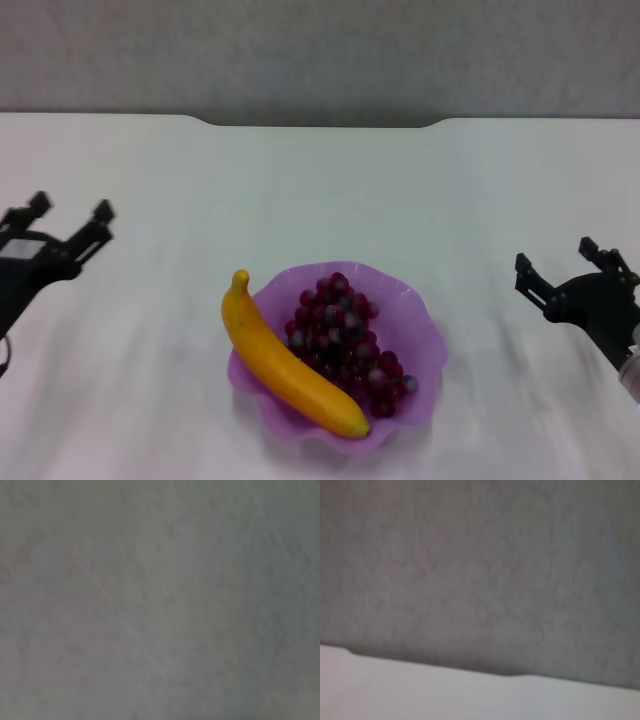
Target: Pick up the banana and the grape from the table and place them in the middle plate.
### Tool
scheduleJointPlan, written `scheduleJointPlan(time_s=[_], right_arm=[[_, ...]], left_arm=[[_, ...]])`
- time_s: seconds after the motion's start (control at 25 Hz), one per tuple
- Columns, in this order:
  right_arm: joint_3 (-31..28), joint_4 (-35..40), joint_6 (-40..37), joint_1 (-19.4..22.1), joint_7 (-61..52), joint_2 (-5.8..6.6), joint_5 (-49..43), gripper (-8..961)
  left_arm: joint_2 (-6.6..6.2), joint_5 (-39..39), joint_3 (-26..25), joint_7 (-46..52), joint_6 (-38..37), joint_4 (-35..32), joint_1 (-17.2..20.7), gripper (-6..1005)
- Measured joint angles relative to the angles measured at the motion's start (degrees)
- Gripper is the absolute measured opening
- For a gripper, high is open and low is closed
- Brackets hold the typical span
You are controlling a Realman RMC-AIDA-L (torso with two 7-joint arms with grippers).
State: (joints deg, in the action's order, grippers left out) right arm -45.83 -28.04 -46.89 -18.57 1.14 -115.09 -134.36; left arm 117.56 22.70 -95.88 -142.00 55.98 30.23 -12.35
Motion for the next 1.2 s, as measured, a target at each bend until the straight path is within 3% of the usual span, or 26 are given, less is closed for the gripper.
scheduleJointPlan(time_s=[0.12,0.24,0.64,1.2], right_arm=[[0.45,1.31,-3.82,0.11,0.01,-0.24,0.22,905],[0.69,2.20,-7.27,0.25,-0.15,-0.32,0.34,905],[1.21,5.36,-14.14,0.73,-0.29,-0.49,0.59,905],[0.78,6.85,-14.39,1.28,-0.69,-0.30,0.60,905]], left_arm=[[0.08,-10.84,1.06,-7.39,10.07,-9.84,-2.05,894],[0.20,-15.61,1.19,-7.97,13.51,-14.84,-3.41,894],[0.13,-17.91,0.93,-9.07,5.35,-18.15,-5.79,893],[-0.13,-20.08,0.26,-8.70,0.76,-18.28,-5.15,893]])
